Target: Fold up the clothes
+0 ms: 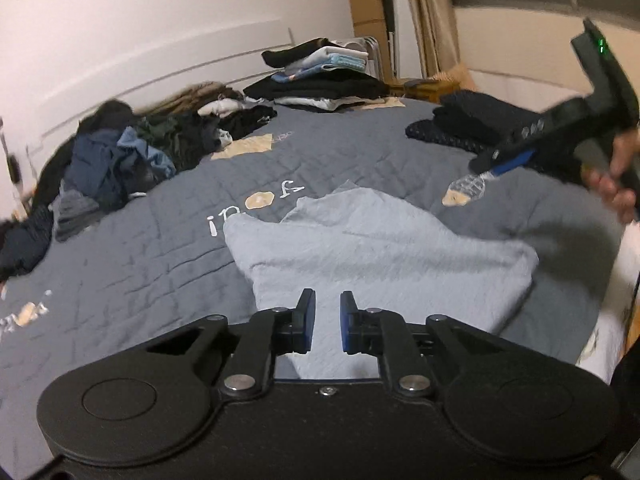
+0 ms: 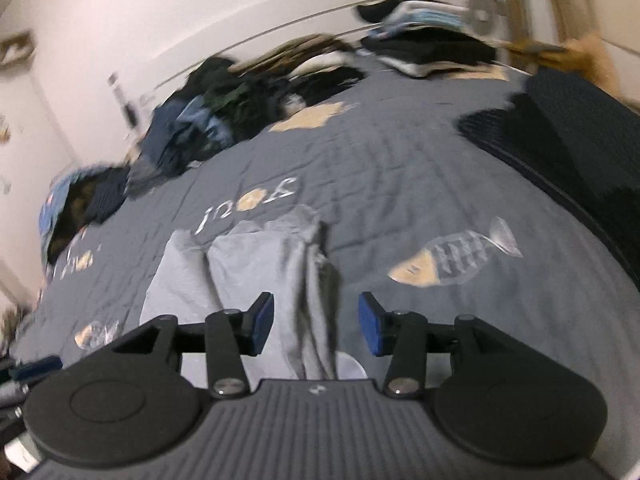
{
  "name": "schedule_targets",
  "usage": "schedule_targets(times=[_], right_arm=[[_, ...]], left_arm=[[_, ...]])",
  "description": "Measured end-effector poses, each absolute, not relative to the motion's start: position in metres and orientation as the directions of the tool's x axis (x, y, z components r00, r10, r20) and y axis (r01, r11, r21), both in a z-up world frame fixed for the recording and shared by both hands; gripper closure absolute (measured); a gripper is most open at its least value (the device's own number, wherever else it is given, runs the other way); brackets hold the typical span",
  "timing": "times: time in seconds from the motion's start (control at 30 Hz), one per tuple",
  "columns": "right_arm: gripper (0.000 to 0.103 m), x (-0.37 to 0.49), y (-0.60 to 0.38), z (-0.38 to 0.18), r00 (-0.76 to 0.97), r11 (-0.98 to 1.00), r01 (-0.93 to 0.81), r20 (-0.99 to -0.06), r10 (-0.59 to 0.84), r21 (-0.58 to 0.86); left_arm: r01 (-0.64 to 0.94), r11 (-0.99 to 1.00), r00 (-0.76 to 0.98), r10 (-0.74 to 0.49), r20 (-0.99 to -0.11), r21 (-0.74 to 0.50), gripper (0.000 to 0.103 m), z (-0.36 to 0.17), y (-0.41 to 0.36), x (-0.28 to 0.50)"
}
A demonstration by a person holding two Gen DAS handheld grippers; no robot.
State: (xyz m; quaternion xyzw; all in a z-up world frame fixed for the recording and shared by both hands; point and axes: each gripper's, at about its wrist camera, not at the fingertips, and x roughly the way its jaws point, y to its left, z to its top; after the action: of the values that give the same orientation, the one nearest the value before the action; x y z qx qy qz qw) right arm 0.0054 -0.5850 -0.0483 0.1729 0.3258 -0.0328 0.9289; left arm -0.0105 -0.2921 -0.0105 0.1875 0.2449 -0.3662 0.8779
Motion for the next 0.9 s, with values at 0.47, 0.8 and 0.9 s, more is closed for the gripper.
schedule_targets(times=[0.47, 0.8, 0.9], right_arm=[[0.057, 0.111, -0.574, -0.065, 0.759, 0.981, 0.008, -0.639, 0.12, 0.193], [0.057, 0.156, -0.561, -0.085, 0.75, 0.987, -0.092, -0.642, 0.156, 0.133], [0.057, 0.163, -0.557, -0.094, 0.728, 0.986, -0.09, -0.665, 0.163, 0.143]], left_arm=[[0.693, 0.668, 0.459, -0.698, -0.549, -0.271, 0.068, -0.033, -0.293, 0.092], [0.653, 0.671, 0.439, -0.713, -0.548, -0.35, 0.062, -0.051, -0.27, 0.115], [0.652, 0.677, 0.443, -0.706, -0.553, -0.342, 0.062, -0.052, -0.268, 0.115]])
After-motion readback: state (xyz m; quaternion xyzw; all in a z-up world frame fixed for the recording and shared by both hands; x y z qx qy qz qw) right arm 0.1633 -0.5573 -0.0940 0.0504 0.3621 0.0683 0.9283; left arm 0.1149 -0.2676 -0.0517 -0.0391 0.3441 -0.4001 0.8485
